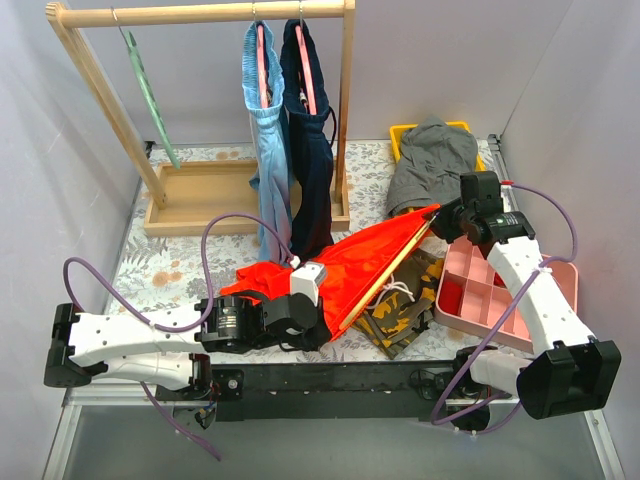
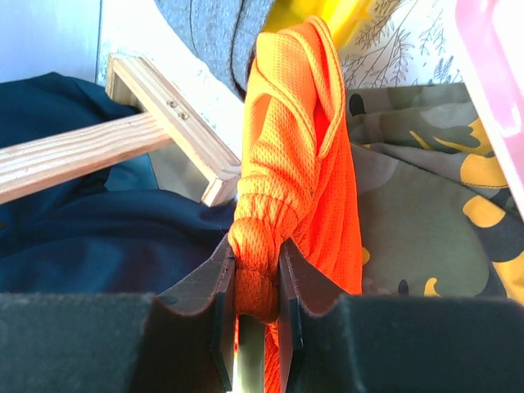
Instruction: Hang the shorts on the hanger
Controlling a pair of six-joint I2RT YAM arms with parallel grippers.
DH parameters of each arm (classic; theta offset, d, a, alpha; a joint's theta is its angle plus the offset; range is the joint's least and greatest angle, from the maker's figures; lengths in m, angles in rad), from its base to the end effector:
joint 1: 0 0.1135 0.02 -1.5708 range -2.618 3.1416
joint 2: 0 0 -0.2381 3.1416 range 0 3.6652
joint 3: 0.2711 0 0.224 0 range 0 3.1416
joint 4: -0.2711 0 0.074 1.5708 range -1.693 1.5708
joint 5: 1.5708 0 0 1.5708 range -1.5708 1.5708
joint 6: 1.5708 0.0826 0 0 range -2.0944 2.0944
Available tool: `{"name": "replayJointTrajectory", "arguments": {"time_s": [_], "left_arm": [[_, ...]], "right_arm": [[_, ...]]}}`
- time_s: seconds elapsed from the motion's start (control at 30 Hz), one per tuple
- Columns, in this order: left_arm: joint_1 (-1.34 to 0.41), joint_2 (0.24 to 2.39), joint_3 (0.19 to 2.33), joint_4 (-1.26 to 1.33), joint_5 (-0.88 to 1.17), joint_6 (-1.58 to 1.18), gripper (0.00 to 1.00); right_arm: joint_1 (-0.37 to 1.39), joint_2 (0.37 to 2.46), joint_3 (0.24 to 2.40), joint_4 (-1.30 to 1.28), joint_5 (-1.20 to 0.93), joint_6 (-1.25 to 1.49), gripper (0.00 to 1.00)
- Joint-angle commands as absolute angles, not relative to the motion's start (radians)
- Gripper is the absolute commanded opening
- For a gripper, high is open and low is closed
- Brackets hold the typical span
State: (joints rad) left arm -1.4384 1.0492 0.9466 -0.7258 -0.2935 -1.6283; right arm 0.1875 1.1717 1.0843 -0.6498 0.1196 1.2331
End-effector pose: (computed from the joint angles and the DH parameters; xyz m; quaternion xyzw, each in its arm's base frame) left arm 0.0535 -0.2205 0.2447 -0.1402 0.9127 -0.3535 0.1496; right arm 0.2604 0.0394 0.2689 0.4767 0.7787 0.2221 0.3420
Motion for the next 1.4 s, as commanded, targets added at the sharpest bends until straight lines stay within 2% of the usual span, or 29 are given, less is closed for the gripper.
{"name": "replayJointTrajectory", "arguments": {"time_s": [0.0, 0.13, 0.33, 0.5, 0.7, 0.77, 1.0, 1.1, 1.13, 1.2, 1.37], "left_arm": [[-1.482, 1.014, 0.957, -0.881, -0.046, -1.569, 0.00], [-1.482, 0.976, 0.946, -0.848, -0.043, -1.595, 0.00], [-1.479, 0.951, 0.989, -0.796, -0.141, -1.680, 0.00], [-1.405, 0.997, 1.022, -0.738, -0.187, -1.683, 0.00], [-1.194, 1.051, 1.078, -0.588, -0.005, -1.583, 0.00], [-1.145, 1.107, 1.135, -0.583, -0.002, -1.565, 0.00], [-1.114, 1.251, 1.206, -0.515, 0.100, -1.500, 0.00], [-1.114, 1.244, 1.195, -0.526, 0.032, -1.477, 0.08], [-1.114, 1.241, 1.190, -0.522, 0.022, -1.462, 0.14], [-1.114, 1.247, 1.200, -0.531, 0.012, -1.404, 0.33], [-1.114, 1.266, 1.203, -0.500, -0.002, -1.312, 0.50]], "right_arm": [[0.147, 1.169, 1.175, -0.396, 0.466, 1.247, 0.01], [0.181, 1.158, 1.161, -0.388, 0.495, 1.243, 0.01], [0.247, 1.111, 1.117, -0.368, 0.560, 1.255, 0.01], [0.294, 1.071, 1.101, -0.390, 0.587, 1.284, 0.01], [0.373, 1.063, 1.126, -0.452, 0.638, 1.313, 0.01], [0.416, 1.075, 1.138, -0.485, 0.673, 1.324, 0.01], [0.465, 1.103, 1.134, -0.534, 0.644, 1.374, 0.01], [0.466, 1.111, 1.124, -0.548, 0.627, 1.376, 0.01], [0.465, 1.118, 1.123, -0.549, 0.609, 1.371, 0.01], [0.466, 1.126, 1.129, -0.572, 0.601, 1.377, 0.01], [0.465, 1.160, 1.144, -0.641, 0.574, 1.382, 0.01]]}}
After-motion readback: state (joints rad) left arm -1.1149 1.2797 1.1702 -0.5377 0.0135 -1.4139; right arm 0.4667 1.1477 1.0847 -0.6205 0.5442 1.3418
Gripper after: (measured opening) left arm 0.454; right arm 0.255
